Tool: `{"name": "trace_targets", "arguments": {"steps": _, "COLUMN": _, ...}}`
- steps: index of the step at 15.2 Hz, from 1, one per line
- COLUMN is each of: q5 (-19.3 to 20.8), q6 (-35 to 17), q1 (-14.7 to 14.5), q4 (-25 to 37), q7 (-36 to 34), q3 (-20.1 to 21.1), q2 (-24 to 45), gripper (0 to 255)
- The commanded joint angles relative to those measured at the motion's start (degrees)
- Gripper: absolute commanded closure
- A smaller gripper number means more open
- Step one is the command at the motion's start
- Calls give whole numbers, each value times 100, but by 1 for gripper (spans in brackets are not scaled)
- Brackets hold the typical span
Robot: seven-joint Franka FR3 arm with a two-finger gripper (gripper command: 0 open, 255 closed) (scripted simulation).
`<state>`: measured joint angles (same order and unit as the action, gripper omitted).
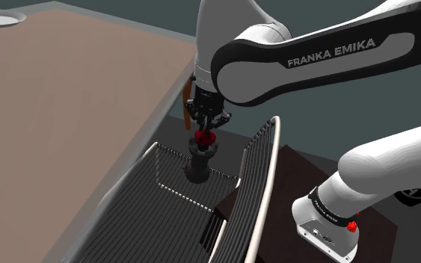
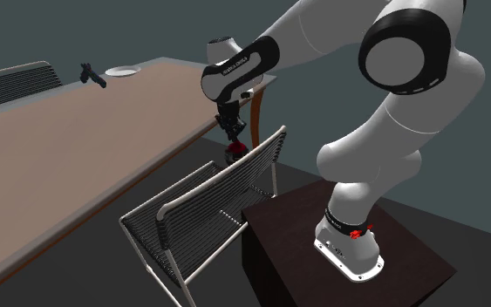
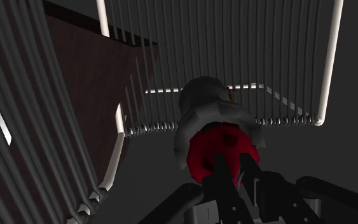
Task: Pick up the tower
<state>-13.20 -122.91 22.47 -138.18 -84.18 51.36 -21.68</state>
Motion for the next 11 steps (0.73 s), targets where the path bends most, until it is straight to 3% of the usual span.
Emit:
{"name": "trace_targets", "arguments": {"steps": 1, "q5": 0, "q6": 1, "q1": 0, "q4": -2, "q7": 1, "q3": 0, "q2": 1, "gripper": 255}}
{"name": "trace_targets", "arguments": {"steps": 11, "q5": -79, "q6": 765, "q1": -114, "q4": 456, "q7": 159, "q3": -322, "q2": -335, "gripper": 255}}
